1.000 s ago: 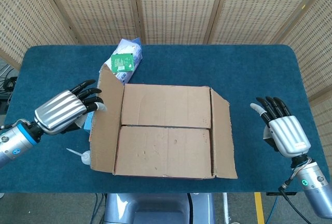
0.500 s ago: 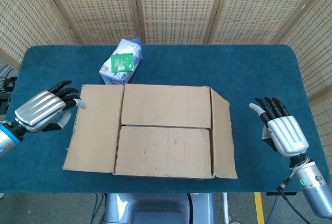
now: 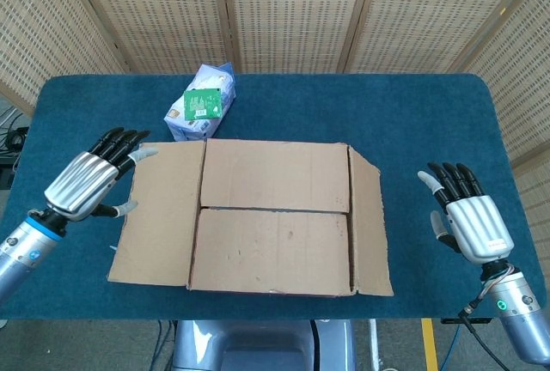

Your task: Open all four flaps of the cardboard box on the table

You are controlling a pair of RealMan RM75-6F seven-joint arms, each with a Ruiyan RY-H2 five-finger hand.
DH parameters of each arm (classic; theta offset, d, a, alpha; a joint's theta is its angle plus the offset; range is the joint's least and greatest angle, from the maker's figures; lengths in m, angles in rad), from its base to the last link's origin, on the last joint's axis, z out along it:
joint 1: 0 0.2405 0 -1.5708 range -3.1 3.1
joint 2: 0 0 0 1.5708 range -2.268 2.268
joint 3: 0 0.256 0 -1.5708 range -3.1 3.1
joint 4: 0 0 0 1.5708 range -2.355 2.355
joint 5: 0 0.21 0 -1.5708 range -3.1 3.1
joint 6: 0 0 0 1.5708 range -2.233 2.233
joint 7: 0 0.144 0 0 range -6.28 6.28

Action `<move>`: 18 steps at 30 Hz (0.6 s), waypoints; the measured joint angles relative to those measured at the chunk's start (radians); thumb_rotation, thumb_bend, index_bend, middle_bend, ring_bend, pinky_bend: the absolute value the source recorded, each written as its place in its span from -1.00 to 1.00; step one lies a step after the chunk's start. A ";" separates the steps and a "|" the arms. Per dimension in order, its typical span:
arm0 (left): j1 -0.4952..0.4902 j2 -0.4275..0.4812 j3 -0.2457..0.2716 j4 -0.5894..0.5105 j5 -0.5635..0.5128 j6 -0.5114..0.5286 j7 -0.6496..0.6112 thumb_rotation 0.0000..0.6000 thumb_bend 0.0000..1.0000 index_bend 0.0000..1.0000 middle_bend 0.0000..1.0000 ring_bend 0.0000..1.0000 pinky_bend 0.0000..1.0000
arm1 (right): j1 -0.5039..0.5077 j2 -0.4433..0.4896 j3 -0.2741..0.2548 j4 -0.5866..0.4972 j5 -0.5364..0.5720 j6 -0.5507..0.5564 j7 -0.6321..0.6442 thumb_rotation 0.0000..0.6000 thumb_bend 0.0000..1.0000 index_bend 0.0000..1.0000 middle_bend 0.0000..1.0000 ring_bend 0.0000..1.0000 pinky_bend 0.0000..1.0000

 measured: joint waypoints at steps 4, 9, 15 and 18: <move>0.002 -0.051 -0.009 -0.007 -0.033 0.001 0.053 1.00 -0.79 -0.84 -1.00 -1.00 -1.00 | 0.000 -0.009 -0.001 0.005 0.000 0.000 -0.006 1.00 -0.10 -0.81 -0.90 -1.00 -0.99; -0.015 -0.105 -0.024 -0.013 -0.075 -0.017 0.117 1.00 -0.87 -0.87 -1.00 -1.00 -1.00 | 0.003 -0.018 0.001 0.009 0.003 -0.004 -0.010 1.00 -0.45 -0.81 -0.93 -1.00 -1.00; -0.047 -0.169 -0.046 -0.014 -0.128 -0.046 0.185 1.00 -1.00 -0.91 -1.00 -1.00 -1.00 | 0.001 -0.024 0.003 0.015 0.003 0.003 -0.015 1.00 -0.88 -0.82 -0.98 -1.00 -1.00; -0.060 -0.202 -0.055 -0.012 -0.155 -0.055 0.208 1.00 -1.00 -0.92 -1.00 -1.00 -1.00 | -0.001 -0.028 0.005 0.021 0.005 0.010 -0.017 1.00 -0.89 -0.83 -0.99 -1.00 -1.00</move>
